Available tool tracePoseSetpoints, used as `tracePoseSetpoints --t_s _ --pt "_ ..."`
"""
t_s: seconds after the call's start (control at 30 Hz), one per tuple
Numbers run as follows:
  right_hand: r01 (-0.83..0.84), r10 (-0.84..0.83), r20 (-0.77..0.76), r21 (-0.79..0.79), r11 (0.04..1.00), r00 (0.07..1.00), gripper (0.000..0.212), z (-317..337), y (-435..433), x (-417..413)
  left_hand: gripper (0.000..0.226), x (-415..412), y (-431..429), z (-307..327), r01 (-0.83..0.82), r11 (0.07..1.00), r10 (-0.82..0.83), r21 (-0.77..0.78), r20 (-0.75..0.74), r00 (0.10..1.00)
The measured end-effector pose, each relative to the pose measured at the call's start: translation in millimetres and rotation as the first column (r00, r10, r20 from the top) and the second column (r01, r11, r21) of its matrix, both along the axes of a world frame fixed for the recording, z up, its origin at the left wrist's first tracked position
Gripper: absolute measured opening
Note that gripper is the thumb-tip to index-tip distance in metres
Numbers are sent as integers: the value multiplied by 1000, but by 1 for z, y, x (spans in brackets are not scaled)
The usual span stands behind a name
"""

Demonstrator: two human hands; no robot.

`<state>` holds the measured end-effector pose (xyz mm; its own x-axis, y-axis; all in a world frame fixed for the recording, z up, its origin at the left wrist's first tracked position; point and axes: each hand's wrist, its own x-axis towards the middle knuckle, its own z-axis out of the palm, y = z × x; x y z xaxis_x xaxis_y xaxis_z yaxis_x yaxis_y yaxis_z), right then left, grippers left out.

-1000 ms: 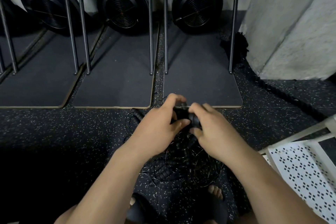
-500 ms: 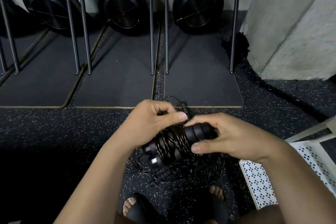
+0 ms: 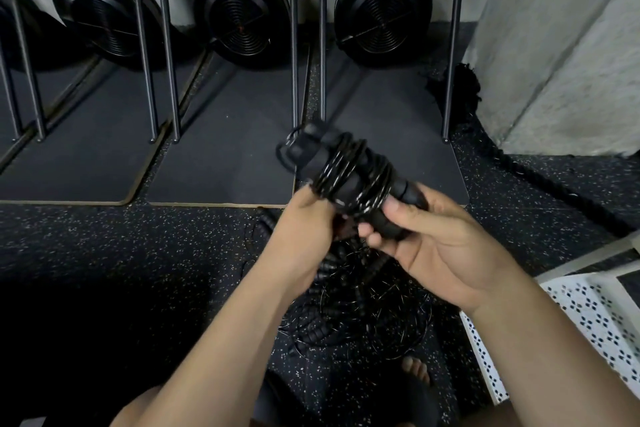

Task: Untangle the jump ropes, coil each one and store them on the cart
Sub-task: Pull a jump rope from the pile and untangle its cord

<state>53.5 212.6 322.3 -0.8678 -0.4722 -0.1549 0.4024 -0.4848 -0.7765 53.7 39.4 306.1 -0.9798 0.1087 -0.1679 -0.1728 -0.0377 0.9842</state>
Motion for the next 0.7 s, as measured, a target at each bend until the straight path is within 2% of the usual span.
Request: tracePoseSetpoints --t_s 0.03,0.13,0.2,0.27,0.37,0.47,0.53,0.6,0.7 --pt "66 -65 51 -34 997 997 46 -1 -2 -1 26 -7 0 -6 -59 998 59 15 -4 998" --pt "196 -187 128 -62 979 974 50 -2 -4 -4 28 -7 10 -9 -21 998 20 -55 -24 1000" --pt "219 -221 69 34 975 973 44 -3 -3 -4 26 -5 10 -14 3 992 -8 -130 -42 999" --pt "224 -225 -23 213 951 974 35 -4 0 -5 23 -6 7 -17 6 982 -8 -189 -9 1000" --pt "170 -150 -79 431 886 985 46 -4 8 -8 23 -6 0 -22 -10 965 13 -262 10 1000" --pt "88 -61 -68 521 849 996 68 0 17 -9 20 -6 -3 -21 2 953 -11 -301 -29 1000" --pt "24 12 -58 579 815 998 73 2 20 -7 31 -5 -4 -17 27 952 -48 -304 -62 997" --pt "-48 100 -53 603 796 994 68 2 22 -5 37 -4 -4 -15 35 954 -61 -299 -77 995" --pt "-75 130 -51 591 803 990 53 0 25 -4 23 -4 -3 -16 -5 970 -14 -244 -80 997"
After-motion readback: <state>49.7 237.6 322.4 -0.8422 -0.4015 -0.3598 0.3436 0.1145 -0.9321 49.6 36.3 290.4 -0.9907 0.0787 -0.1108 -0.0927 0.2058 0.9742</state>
